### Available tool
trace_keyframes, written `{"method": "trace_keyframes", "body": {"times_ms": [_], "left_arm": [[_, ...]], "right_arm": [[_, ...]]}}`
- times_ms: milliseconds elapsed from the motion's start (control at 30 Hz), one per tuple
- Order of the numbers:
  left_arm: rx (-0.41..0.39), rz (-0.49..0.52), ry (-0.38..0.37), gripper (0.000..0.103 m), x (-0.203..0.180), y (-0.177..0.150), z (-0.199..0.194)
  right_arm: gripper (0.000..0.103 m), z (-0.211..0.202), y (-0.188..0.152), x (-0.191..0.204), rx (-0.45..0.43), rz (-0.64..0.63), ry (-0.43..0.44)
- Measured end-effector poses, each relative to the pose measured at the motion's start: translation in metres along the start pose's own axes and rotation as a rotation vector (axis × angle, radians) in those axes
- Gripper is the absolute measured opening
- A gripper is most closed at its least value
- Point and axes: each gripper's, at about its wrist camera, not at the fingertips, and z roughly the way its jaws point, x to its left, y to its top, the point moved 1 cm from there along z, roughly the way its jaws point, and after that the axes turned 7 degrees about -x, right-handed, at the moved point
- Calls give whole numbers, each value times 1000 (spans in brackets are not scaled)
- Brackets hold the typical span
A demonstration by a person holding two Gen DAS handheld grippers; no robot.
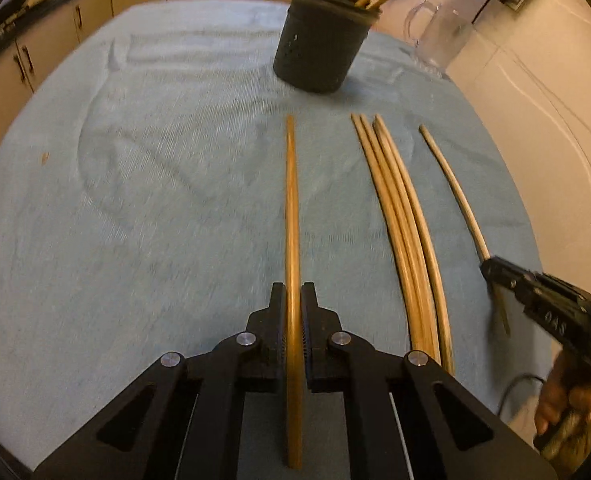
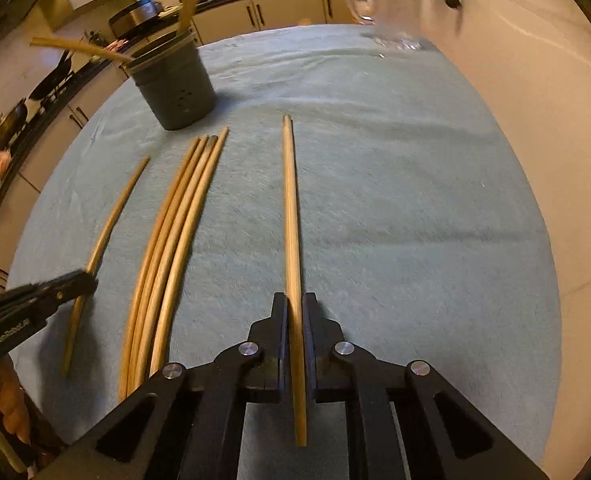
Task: Organize utensils
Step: 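Close the left gripper on a chopstick while the right gripper grasps another, then lift both held chopsticks upright and carry them toward the grey holder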
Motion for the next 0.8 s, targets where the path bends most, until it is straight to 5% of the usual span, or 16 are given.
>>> {"method": "trace_keyframes", "body": {"times_ms": [200, 700, 800], "left_arm": [[-4, 6, 13, 19, 6, 12, -4], [-24, 16, 27, 24, 1, 70, 44], [-15, -12, -21, 24, 4, 73, 43]], "right_arm": [[32, -2, 4, -4, 30, 10, 36], [32, 66, 86, 12, 84, -139, -103], [32, 77, 100, 14, 82, -141, -114]]}}
